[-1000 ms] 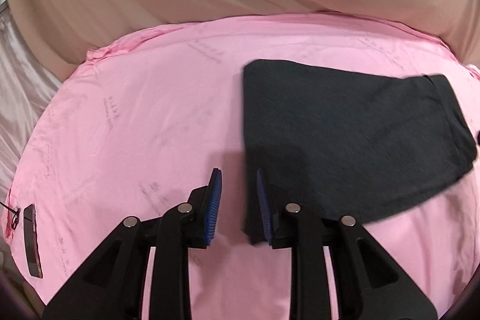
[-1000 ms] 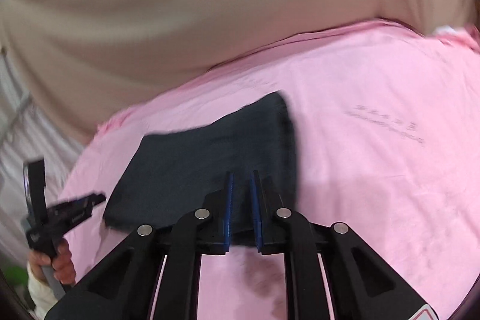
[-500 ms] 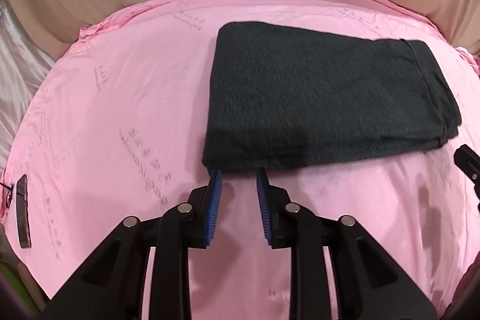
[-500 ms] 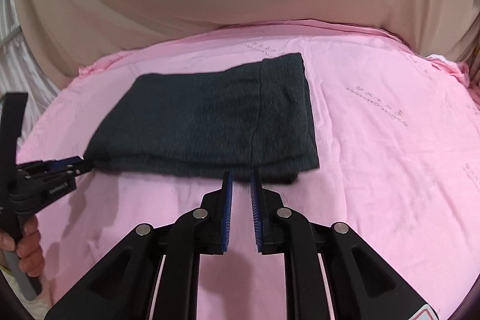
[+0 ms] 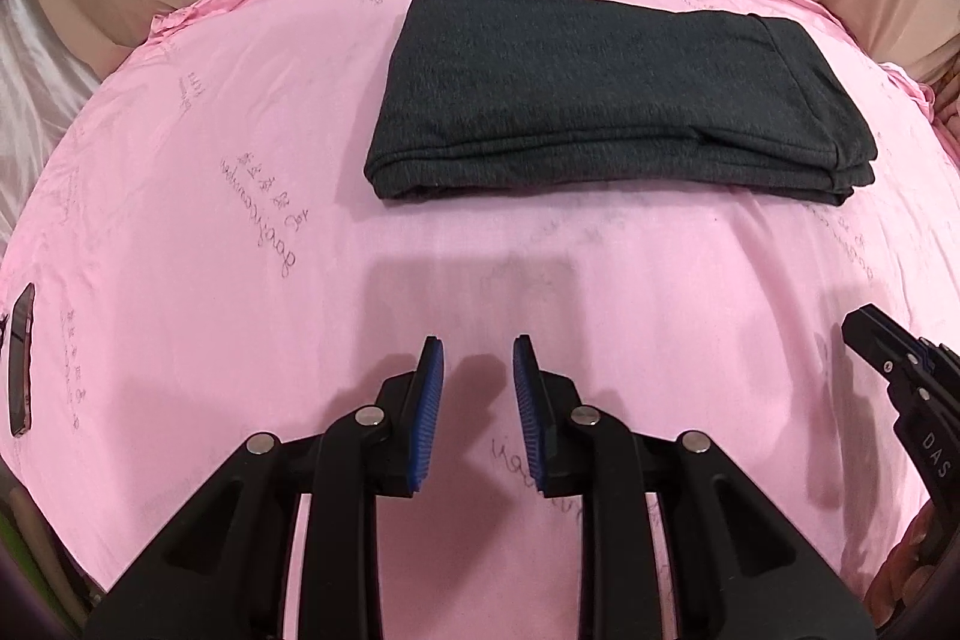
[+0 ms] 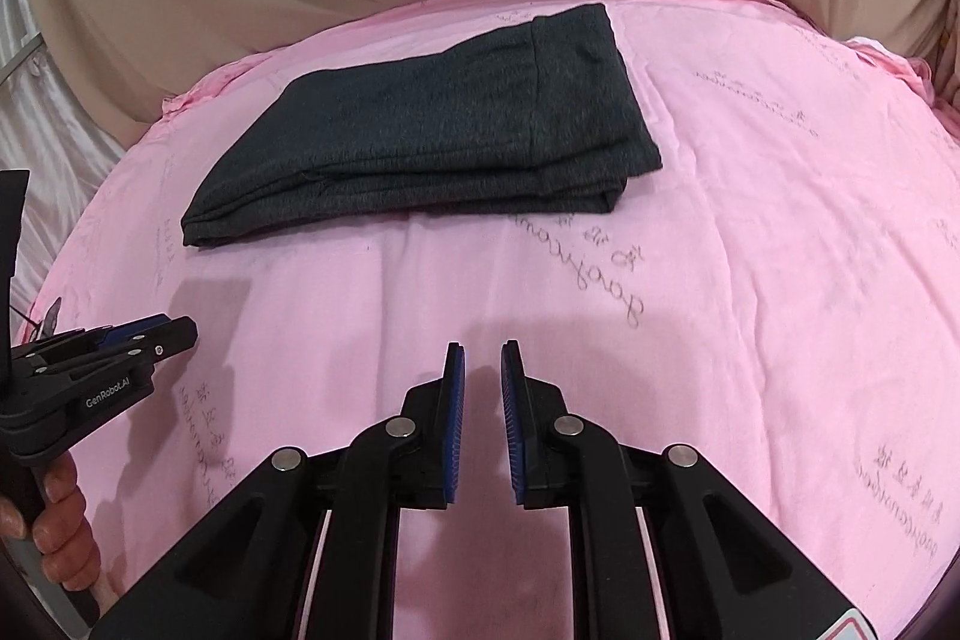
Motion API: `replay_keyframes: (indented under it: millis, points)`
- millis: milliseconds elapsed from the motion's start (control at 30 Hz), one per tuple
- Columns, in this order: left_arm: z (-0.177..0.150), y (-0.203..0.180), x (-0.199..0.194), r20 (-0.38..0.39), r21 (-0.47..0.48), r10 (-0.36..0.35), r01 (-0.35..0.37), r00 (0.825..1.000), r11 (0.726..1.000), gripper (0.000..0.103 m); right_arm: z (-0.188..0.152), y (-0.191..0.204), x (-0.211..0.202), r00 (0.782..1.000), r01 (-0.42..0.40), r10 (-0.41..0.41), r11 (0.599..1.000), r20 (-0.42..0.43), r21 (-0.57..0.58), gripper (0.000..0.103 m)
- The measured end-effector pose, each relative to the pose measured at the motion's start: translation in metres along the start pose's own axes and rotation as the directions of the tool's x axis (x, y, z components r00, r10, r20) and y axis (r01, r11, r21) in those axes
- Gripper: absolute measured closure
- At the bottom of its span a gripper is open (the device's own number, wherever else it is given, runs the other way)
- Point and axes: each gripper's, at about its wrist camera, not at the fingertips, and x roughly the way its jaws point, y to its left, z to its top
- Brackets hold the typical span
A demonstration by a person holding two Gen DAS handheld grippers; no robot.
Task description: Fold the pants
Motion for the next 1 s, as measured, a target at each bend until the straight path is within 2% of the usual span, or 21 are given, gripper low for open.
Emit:
replay_keyframes:
  millis: [167,267,600,700,833,1000]
  points:
    - [-0.011,-0.005,0.003,-0.006,0.016,0.007,-0.007,1.0,1.0,0.08,-0.009,0.001,0.002,1.0,0.002,-0.002,1.0,-0.015,-0.005,0.09]
    - [-0.015,-0.008,0.003,0.02,0.028,0.031,-0.032,0.999,0.999,0.078,-0.013,0.001,0.002,1.0,0.001,-0.001,1.0,-0.014,-0.002,0.09]
    - [-0.017,-0.01,0.004,0.055,0.03,0.043,-0.044,0.998,0.999,0.078,-0.016,0.001,0.003,1.0,0.004,-0.004,1.0,-0.006,-0.006,0.09]
    - [-0.017,-0.01,0.004,0.062,0.023,0.051,-0.052,0.997,0.998,0.073,-0.017,0.001,0.003,1.0,0.004,-0.004,1.0,-0.006,-0.011,0.09]
    - [-0.016,-0.006,0.005,0.063,0.006,0.07,-0.07,0.996,0.998,0.053,-0.016,0.0,0.004,1.0,0.005,-0.005,1.0,-0.006,-0.012,0.09]
    - [-0.015,-0.001,0.005,0.05,-0.014,0.037,-0.036,0.998,0.999,0.05,-0.016,0.001,0.003,1.0,0.011,-0.011,1.0,-0.003,-0.015,0.09]
